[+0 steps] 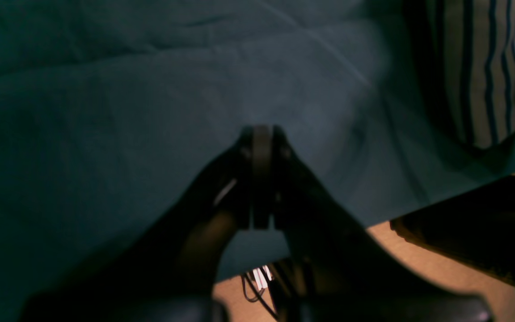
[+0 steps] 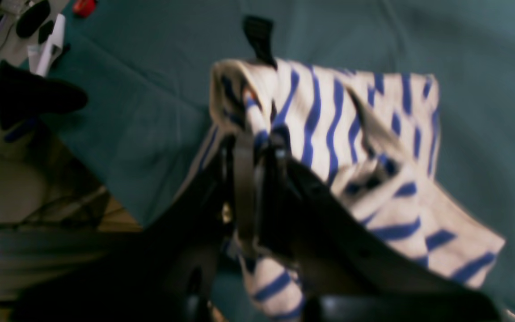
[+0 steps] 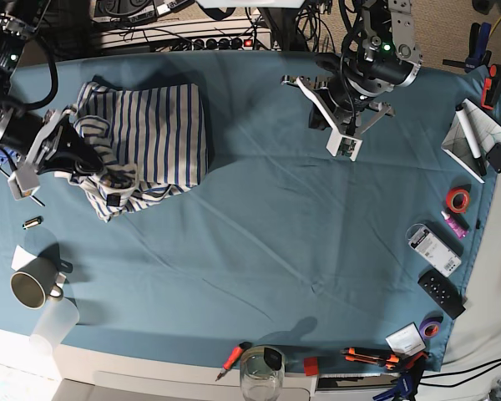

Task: Fold the T-shirt properly

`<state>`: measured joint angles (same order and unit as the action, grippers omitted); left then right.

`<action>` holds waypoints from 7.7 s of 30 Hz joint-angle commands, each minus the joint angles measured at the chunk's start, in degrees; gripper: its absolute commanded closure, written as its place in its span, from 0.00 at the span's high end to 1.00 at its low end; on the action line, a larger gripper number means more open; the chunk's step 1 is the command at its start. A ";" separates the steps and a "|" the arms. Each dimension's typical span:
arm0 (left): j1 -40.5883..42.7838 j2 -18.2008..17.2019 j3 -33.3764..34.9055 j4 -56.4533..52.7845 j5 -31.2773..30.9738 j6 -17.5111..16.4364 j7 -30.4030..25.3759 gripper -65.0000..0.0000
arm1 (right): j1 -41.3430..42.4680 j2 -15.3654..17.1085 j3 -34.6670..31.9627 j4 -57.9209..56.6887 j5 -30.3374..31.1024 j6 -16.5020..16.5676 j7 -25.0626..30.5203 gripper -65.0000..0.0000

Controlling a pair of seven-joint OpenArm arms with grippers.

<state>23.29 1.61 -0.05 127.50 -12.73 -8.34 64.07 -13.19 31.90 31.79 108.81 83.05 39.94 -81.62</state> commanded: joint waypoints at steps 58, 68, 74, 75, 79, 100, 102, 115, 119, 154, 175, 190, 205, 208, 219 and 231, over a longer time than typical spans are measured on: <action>-7.72 0.92 16.35 -6.80 -11.63 -15.85 -9.40 0.00 | 2.64 -4.57 6.91 0.90 -52.04 -13.22 14.25 0.04; -13.33 7.39 23.52 -13.66 -9.94 -14.23 -10.56 0.00 | -0.59 -4.61 6.91 0.90 -59.28 -13.70 14.16 0.04; -19.87 7.39 26.91 -21.86 -9.70 -13.64 -10.62 0.00 | -1.40 -4.59 6.91 0.90 -61.92 -14.49 14.25 0.04; -20.81 7.39 26.99 -23.06 -9.75 -13.16 -10.75 0.00 | -1.40 -4.59 6.91 0.90 -61.90 -14.49 14.40 0.04; -24.30 7.39 26.93 -26.93 -9.75 -12.48 -11.50 0.00 | -1.40 -4.59 6.91 0.90 -61.90 -14.49 14.73 0.04; -28.26 7.39 26.88 -33.44 -4.63 -12.22 0.26 0.00 | -1.38 -4.59 6.91 0.90 -61.83 -14.49 17.49 0.04; -28.74 7.39 26.88 -33.14 -7.58 -12.20 1.55 0.00 | -1.33 -4.59 6.91 0.90 -60.96 -14.49 17.73 0.04; -29.99 7.39 26.75 -30.08 3.91 -2.58 1.95 0.00 | -1.22 -4.61 5.29 0.90 -36.63 -3.15 13.25 0.04; -30.12 7.39 26.77 -29.70 6.34 0.50 1.97 0.00 | -1.22 -4.59 2.08 0.90 -35.50 -2.03 12.52 0.03; -31.26 7.39 26.93 -48.30 -3.26 -13.44 -16.13 0.00 | 13.18 -10.23 -13.49 -20.81 -42.14 -2.32 10.16 0.04; -39.91 7.39 22.40 -36.87 3.74 -4.33 3.61 0.00 | 13.18 -10.05 -1.55 -15.43 -34.47 -4.20 7.37 0.04; -37.27 -3.65 0.96 -29.14 -8.85 -5.22 5.07 0.00 | 13.00 -5.42 4.68 -15.43 -18.71 0.06 1.62 0.04; -19.21 -17.90 -18.12 -14.93 -23.52 -11.10 4.98 0.00 | 9.07 -5.68 4.66 -15.21 -15.96 0.06 1.62 0.04; -15.56 -18.62 -21.38 -12.85 -25.73 -11.26 5.16 0.00 | 5.92 -5.68 4.68 -12.66 -15.96 0.06 1.62 0.04; -2.43 -18.58 -25.27 -3.74 -28.02 -12.96 5.40 0.00 | -6.99 -5.70 4.70 0.15 -19.37 0.06 1.62 0.04; 6.40 -18.25 -25.27 1.44 -28.04 -13.90 5.27 0.00 | -19.56 -5.70 4.70 0.48 -19.91 0.06 1.62 0.04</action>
<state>29.58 -16.21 -25.10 127.83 -40.12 -22.20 70.26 -32.71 24.91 35.99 108.44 62.02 39.94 -80.99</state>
